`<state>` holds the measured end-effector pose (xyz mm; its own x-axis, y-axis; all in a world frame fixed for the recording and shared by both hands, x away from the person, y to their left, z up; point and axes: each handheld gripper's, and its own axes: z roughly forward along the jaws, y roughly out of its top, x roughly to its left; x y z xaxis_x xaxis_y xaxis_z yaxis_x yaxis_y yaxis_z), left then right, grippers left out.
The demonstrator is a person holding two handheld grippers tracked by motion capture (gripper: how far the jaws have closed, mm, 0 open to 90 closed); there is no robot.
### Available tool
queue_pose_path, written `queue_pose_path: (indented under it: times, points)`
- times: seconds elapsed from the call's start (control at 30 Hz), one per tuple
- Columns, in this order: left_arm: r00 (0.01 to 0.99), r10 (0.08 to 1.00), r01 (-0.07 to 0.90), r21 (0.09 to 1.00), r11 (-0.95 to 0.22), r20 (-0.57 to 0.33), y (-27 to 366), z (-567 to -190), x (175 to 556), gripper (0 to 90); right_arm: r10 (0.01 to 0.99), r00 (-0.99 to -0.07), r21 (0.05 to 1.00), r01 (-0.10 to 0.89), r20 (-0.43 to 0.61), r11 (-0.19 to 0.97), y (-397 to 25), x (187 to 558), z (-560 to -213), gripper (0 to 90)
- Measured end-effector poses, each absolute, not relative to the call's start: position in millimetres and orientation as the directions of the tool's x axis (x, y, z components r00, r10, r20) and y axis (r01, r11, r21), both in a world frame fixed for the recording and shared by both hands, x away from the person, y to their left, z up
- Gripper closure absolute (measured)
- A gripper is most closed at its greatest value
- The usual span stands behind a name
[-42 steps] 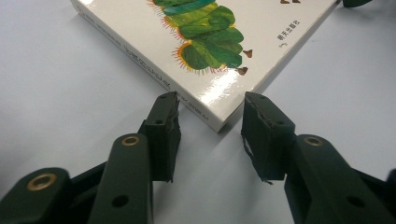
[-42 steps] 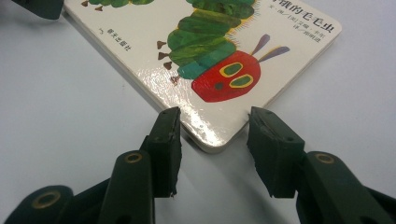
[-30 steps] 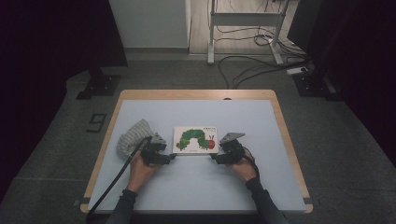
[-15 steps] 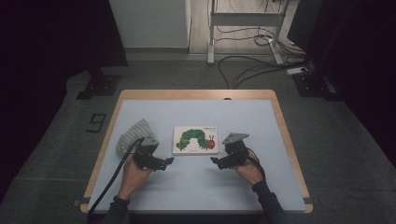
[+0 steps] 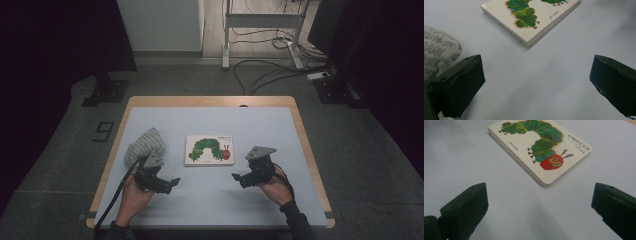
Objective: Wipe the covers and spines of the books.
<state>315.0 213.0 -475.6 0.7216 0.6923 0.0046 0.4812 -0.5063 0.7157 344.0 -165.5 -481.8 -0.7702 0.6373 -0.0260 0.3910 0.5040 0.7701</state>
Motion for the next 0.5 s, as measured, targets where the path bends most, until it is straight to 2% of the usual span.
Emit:
queue_pose_path:
  times: [0.2,0.5]
  points:
    - [0.712,0.702,0.492,0.692,-0.528,0.029,225.0,-489.0,302.5,0.0,0.656,-0.754,0.773,0.396,-0.034,0.495,-184.5,332.7,-484.4,0.2]
    - [0.710,0.704,0.521,0.673,-0.524,-0.002,237.6,-514.2,294.4,0.0,0.713,-0.701,0.768,0.455,-0.003,0.451,-215.4,324.1,-510.0,0.0]
